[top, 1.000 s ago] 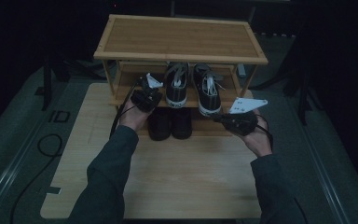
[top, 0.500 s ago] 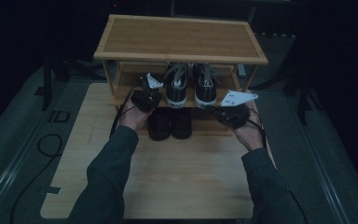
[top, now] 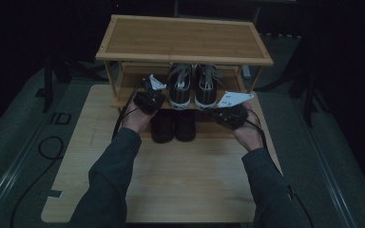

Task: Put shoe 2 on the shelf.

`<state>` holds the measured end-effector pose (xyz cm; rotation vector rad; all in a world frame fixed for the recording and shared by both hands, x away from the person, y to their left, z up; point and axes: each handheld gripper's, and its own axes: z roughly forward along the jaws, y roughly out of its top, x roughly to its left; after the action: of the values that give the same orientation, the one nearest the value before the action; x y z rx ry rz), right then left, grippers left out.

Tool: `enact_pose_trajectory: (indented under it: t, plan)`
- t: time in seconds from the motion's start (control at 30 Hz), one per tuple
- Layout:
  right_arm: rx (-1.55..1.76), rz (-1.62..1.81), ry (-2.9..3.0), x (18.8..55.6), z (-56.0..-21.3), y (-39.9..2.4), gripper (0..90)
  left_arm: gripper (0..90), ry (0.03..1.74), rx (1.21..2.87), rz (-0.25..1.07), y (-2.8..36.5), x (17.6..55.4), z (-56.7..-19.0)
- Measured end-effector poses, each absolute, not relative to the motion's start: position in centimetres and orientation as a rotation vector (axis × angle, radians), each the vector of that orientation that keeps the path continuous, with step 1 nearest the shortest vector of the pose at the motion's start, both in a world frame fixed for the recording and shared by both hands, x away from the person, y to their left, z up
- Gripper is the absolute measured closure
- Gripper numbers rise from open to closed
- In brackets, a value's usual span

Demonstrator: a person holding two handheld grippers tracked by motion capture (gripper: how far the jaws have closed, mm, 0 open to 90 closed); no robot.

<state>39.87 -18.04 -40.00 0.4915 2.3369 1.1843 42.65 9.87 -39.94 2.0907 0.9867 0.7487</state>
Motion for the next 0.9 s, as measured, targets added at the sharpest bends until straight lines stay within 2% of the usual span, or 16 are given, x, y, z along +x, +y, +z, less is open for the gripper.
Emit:
enact_pose_trajectory:
  t: [0.53,0.6,0.67,0.73,0.9]
  plan:
    - [0.520,1.176,2.318,40.0,-40.6,-17.5,90.0,90.0,0.986,2.101,0.759,9.7,42.6,-39.8]
    - [0.527,1.190,2.315,40.0,-40.6,-17.6,90.0,90.0,0.979,2.112,0.786,9.4,42.6,-39.8]
    - [0.533,1.195,2.306,39.9,-40.6,-17.8,90.0,90.0,0.954,2.104,0.753,9.0,42.5,-39.7]
    - [0.532,1.221,2.310,39.8,-40.6,-18.2,90.0,90.0,0.953,2.120,0.796,8.5,42.4,-39.6]
    - [0.516,1.212,2.332,39.4,-40.9,-18.9,90.0,90.0,0.964,2.109,0.776,8.6,42.4,-39.6]
